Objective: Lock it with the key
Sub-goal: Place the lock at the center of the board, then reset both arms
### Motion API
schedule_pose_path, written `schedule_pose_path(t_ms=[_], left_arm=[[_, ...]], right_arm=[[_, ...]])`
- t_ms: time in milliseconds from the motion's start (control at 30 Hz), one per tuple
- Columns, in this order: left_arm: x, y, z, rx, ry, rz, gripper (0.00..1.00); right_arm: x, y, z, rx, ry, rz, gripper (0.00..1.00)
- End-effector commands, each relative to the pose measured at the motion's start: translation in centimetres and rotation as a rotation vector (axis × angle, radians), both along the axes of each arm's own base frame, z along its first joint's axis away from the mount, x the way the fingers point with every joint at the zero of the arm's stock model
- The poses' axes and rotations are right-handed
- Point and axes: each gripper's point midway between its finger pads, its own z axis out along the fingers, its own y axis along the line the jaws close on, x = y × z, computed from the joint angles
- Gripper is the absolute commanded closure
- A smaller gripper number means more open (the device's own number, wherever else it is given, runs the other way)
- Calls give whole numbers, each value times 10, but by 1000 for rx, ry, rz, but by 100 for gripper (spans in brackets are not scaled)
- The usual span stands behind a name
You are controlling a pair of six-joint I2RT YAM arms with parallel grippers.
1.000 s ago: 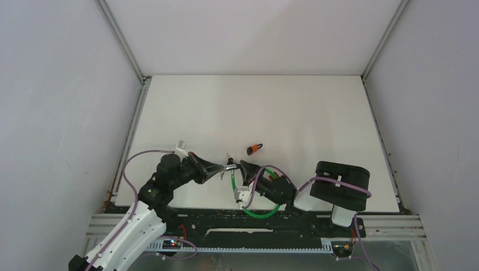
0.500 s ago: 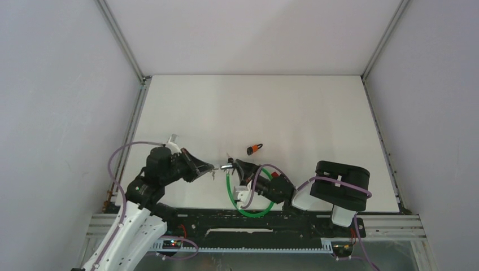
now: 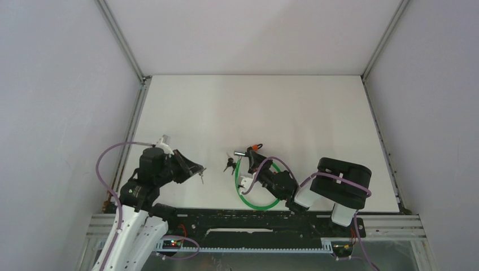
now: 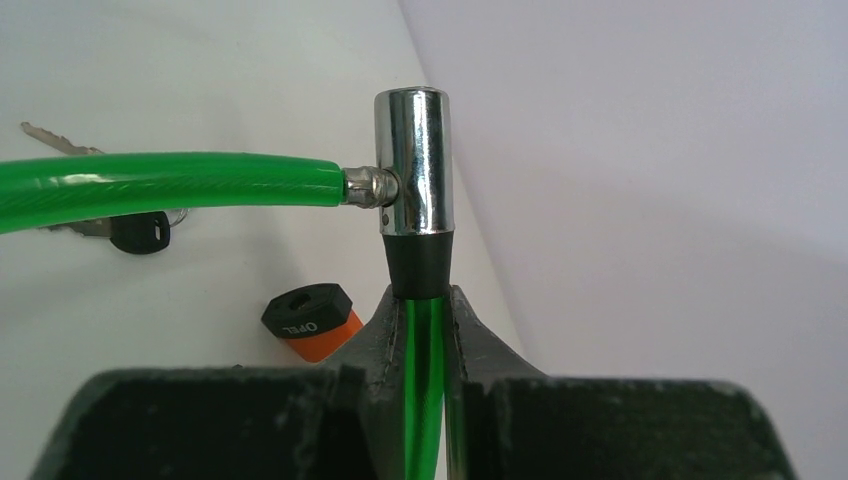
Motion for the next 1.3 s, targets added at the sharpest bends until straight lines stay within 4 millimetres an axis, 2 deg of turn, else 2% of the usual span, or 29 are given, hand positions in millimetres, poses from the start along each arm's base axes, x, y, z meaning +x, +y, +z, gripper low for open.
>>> schedule_pose_path(t_ms=[0, 167, 300, 367, 433, 567, 633, 700, 767, 867, 900, 1067, 1233, 1267], left_arm=[[21, -2, -6, -8, -49, 12, 76], [47, -22, -22, -113, -57, -4, 75], [67, -29, -22, -87, -80, -11, 73], [76, -26, -19, -28, -91, -8, 71], [84, -18, -15, 37, -117, 14, 64], [99, 6, -8, 170, -179, 95, 32], [105, 15, -6, 204, -204, 134, 22], [111, 23, -7, 223, -226, 185, 7], [118, 26, -7, 231, -256, 211, 2], [130, 28, -12, 265, -271, 220, 1], [133, 29, -15, 280, -269, 217, 0], [153, 33, -23, 352, -289, 217, 0], [173, 37, -23, 417, -338, 227, 0], [178, 38, -22, 434, -341, 230, 0]], right_arm=[[3, -3, 31, 141, -19, -23, 100], [9, -10, 35, 182, 0, -53, 100], [13, -15, 36, 214, 18, -72, 100], [15, -17, 37, 232, 30, -79, 100], [20, -19, 38, 278, 58, -91, 100], [40, -28, 41, 449, 147, -193, 100], [52, -37, 42, 516, 163, -283, 100], [61, -44, 37, 542, 170, -357, 95], [70, -49, 27, 527, 168, -438, 89], [83, -52, 13, 483, 191, -530, 83], [87, -54, 2, 447, 223, -561, 83], [100, -62, -23, 427, 380, -618, 71], [104, -69, -33, 507, 535, -610, 51], [106, -72, -32, 527, 544, -619, 44]])
